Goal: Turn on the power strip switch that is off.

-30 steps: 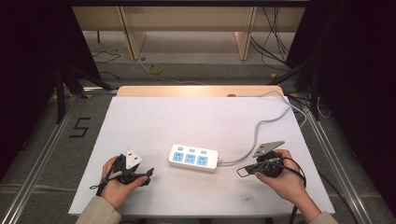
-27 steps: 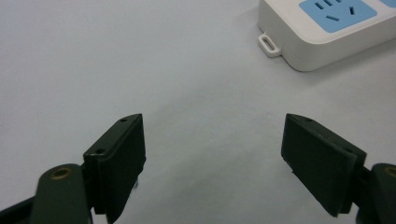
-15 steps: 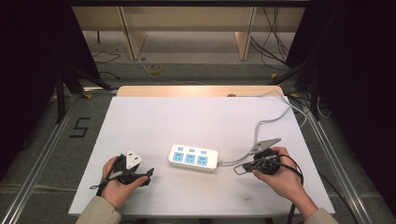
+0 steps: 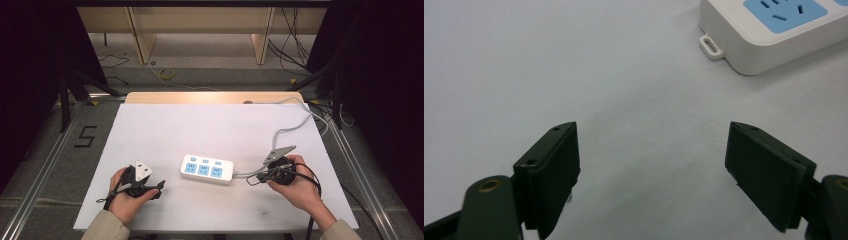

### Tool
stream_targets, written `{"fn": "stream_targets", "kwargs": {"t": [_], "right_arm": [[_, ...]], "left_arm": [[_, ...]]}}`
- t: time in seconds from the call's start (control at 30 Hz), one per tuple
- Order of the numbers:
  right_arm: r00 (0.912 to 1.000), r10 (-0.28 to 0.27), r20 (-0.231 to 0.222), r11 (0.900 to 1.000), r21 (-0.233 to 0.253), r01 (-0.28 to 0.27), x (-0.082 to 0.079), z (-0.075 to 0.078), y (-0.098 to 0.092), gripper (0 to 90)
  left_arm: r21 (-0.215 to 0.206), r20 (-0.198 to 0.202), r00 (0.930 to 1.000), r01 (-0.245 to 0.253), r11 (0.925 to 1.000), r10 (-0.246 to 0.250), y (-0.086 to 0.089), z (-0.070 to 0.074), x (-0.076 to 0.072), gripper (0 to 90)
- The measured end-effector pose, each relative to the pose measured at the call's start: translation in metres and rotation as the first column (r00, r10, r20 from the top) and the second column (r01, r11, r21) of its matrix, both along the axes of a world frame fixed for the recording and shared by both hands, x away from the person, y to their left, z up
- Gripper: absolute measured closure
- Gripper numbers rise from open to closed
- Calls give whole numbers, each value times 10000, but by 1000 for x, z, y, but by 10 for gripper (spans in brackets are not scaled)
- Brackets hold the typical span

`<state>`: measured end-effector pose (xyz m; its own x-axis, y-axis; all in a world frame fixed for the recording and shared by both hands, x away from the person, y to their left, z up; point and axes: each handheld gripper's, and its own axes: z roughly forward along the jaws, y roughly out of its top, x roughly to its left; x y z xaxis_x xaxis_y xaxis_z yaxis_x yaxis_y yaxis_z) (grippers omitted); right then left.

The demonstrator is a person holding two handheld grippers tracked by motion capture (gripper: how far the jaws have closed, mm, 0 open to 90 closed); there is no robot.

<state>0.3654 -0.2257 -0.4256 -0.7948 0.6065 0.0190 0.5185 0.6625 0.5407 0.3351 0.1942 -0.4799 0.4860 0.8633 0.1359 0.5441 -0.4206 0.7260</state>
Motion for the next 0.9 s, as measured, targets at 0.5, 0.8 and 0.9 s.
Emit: {"fn": "stream_targets", "kwargs": {"t": [0.5, 0.8, 0.9], "right_arm": [[9998, 178, -25, 9998, -71, -178, 6, 4, 11, 900], [9996, 276, -62, 9995, -156, -277, 11, 6, 21, 900], [9995, 300, -85, 9994, -196, -302, 12, 7, 23, 900]], "left_arm": [[1, -24, 10000, -11, 10000, 11, 0, 0, 0, 217], [46, -48, 10000, 16, 10000, -16, 0, 0, 0, 217], [46, -42, 10000, 15, 10000, -15, 0, 0, 0, 217]]}}
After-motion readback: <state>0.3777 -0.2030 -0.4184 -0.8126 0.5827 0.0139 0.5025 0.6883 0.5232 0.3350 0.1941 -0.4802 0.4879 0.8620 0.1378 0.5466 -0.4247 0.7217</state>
